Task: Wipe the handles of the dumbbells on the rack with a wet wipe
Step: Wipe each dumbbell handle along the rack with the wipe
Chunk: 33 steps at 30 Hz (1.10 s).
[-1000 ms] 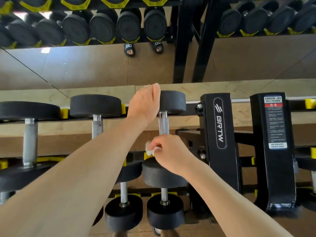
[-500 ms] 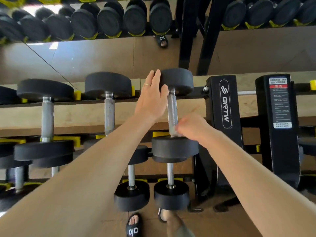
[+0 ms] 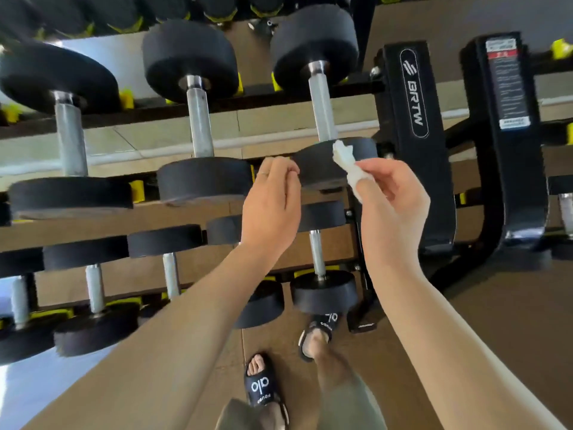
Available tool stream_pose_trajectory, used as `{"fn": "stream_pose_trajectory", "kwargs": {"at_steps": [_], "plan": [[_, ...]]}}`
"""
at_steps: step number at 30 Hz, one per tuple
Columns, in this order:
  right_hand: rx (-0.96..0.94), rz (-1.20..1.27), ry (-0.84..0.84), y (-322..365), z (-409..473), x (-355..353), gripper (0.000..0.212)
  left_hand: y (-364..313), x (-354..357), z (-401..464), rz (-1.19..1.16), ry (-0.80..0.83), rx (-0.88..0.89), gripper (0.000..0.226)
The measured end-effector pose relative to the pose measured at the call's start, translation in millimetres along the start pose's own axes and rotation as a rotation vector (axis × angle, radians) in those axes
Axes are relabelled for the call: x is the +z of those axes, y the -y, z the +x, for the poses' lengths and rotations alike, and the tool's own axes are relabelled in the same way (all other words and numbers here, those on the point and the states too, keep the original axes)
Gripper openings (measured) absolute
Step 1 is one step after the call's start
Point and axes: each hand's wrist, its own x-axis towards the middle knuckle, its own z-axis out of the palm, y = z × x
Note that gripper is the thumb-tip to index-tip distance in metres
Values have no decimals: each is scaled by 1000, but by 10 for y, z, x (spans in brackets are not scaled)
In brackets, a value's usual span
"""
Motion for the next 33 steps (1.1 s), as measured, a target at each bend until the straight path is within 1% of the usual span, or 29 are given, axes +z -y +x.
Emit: {"fn": "stream_pose_trajectory", "kwargs": {"at_steps": [4, 7, 10, 15, 18, 20, 22, 24, 25, 27, 29, 33], "plan": [[48, -142, 40, -592, -181, -100, 26, 349, 219, -264, 46, 111, -14, 23], [25, -325, 158, -1100, -281, -106, 24, 656, 422, -320, 102, 205, -29, 28], [-30, -416, 280, -1699, -271, -72, 18, 993, 720, -309, 139, 274, -61, 37], [-189, -549, 337, -2546, -108, 61, 8, 1453, 1150, -284, 186, 290, 10, 50], [-254, -622, 384, -2990, -10, 191, 9, 1724, 1419, -246, 232, 289, 64, 53], [-339, -680, 442, -3240, 45, 279, 14, 1867, 1587, -228, 251, 288, 108, 51], [-464, -733, 535, -3449, 104, 344, 22, 2002, 1739, -199, 238, 283, 147, 49], [-598, -824, 619, -3633, 148, 400, 28, 2150, 1880, -166, 179, 236, 177, 46], [-678, -881, 634, -3702, 184, 432, 29, 2202, 1933, -137, 147, 206, 182, 44], [-803, -971, 621, -3837, 239, 495, 29, 2308, 2053, -87, 130, 165, 191, 40], [-882, -1039, 592, -3898, 289, 549, 29, 2349, 2127, -33, 138, 133, 208, 38], [-1093, -1149, 520, -3960, 309, 612, 23, 2410, 2223, -17, 122, 3, 284, 35]]}}
